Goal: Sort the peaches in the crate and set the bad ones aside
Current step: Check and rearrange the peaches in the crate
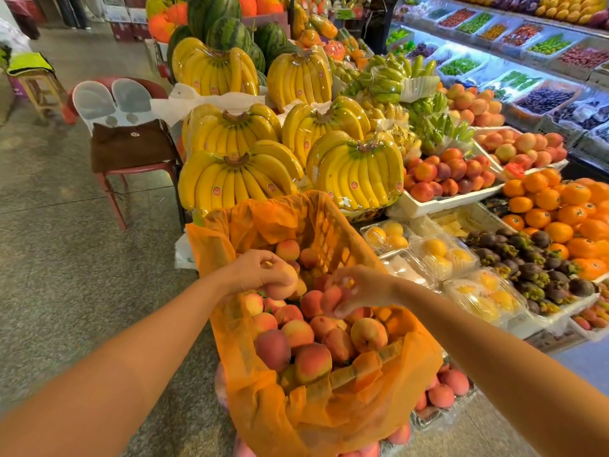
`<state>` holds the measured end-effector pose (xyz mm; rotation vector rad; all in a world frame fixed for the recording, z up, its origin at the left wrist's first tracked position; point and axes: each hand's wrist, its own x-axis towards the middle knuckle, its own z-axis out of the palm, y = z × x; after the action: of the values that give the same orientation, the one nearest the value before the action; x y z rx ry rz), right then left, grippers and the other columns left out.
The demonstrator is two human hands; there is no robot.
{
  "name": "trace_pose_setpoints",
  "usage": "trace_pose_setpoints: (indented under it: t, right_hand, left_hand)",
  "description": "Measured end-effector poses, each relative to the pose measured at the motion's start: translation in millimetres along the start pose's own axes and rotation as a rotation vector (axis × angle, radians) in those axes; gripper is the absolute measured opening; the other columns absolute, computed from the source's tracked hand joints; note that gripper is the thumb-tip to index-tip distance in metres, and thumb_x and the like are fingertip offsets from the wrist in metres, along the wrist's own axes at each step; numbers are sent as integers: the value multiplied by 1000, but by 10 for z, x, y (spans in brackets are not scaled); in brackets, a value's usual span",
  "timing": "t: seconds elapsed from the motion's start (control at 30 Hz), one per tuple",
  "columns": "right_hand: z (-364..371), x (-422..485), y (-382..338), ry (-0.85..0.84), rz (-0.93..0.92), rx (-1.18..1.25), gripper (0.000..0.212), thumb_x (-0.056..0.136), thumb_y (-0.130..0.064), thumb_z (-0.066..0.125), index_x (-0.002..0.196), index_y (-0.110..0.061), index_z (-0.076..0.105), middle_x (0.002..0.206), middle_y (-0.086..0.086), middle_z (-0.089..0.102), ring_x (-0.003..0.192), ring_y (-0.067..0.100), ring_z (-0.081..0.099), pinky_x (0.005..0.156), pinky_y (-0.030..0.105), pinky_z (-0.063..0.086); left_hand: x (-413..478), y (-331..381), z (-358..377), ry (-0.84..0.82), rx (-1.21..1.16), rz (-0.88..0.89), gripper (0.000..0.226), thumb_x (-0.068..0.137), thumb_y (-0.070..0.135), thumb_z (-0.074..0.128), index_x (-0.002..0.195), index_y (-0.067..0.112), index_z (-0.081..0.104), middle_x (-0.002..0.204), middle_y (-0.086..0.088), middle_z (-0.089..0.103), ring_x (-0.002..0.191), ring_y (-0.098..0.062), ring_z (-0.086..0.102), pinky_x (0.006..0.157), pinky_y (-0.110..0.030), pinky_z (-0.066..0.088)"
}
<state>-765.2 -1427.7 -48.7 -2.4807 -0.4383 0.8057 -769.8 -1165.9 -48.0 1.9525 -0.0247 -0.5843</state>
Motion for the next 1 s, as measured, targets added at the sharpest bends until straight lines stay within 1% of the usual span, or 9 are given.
trace_pose_setpoints:
  t: [0.07, 0.23, 0.37, 0.47, 0.63, 0.77, 0.9, 0.93, 1.0]
  right_hand:
    - [71, 69, 60, -33, -5, -146, 57, 70, -34, 83, 121, -30, 59, 121, -2, 56, 111, 19, 53, 93, 39, 49]
    - [189, 236, 231, -92, -15, -489, 61, 71, -39, 78, 126, -33, 53, 123, -3, 58, 110, 23, 55, 86, 34, 45]
    - [111, 290, 191, -158, 44, -528, 59, 78, -37, 70, 133, -36, 48, 128, -2, 54, 115, 24, 51, 86, 31, 35]
    - [52, 334, 155, -181, 54, -410, 55, 80, -38, 69, 131, -32, 52, 128, -3, 56, 113, 21, 52, 83, 30, 40]
    - [37, 344, 158, -124, 55, -209, 54, 77, -39, 73, 127, -33, 55, 121, -7, 57, 108, 17, 53, 83, 30, 45]
    - [2, 281, -3, -61, -87, 90, 68, 81, -30, 77, 139, -31, 43, 134, -3, 52, 119, 13, 53, 100, 32, 45]
    - [66, 309, -186, 24, -247, 301, 61, 79, -21, 79, 130, -34, 49, 124, -1, 58, 103, 14, 63, 90, 27, 53]
    - [81, 339, -216, 55, -268, 296, 58, 78, -22, 80, 129, -30, 52, 120, -1, 59, 100, 13, 63, 87, 27, 54]
    - [95, 407, -245, 94, -281, 282, 56, 77, -25, 81, 127, -26, 54, 114, -3, 59, 95, 13, 63, 84, 27, 54]
  left_hand:
    - [15, -43, -1, -1, 29, 0, 42, 77, 25, 78, 114, 15, 61, 117, -8, 59, 104, -20, 60, 81, -32, 52]
    - [42, -48, 12, -26, 28, 9, 49, 74, 28, 80, 117, 14, 60, 117, -7, 56, 99, -16, 58, 74, -27, 51]
    - [103, -44, 25, -45, 30, 15, 45, 78, 23, 77, 118, 14, 60, 118, -5, 54, 96, -13, 58, 66, -24, 51]
    - [141, -35, 40, -60, 28, 5, 43, 77, 20, 78, 117, 13, 62, 118, -3, 52, 103, -16, 57, 74, -31, 56]
    - [235, -72, 125, -100, -87, -76, 47, 76, 17, 79, 117, 15, 56, 116, -9, 61, 99, -15, 62, 63, -23, 54]
    - [303, -68, 183, -97, -145, -107, 55, 73, 17, 81, 120, 12, 51, 113, -7, 61, 102, -20, 62, 71, -30, 55]
    - [362, -58, 203, -129, -236, -111, 70, 68, 23, 85, 125, 4, 50, 116, -12, 64, 105, -23, 65, 84, -38, 56]
    - [366, -54, 201, -144, -270, -110, 69, 69, 23, 85, 126, 4, 51, 114, -13, 66, 103, -23, 66, 81, -37, 57]
    - [317, -21, 190, -153, -291, -80, 44, 78, 21, 78, 115, 7, 57, 106, -11, 68, 97, -20, 68, 72, -30, 58]
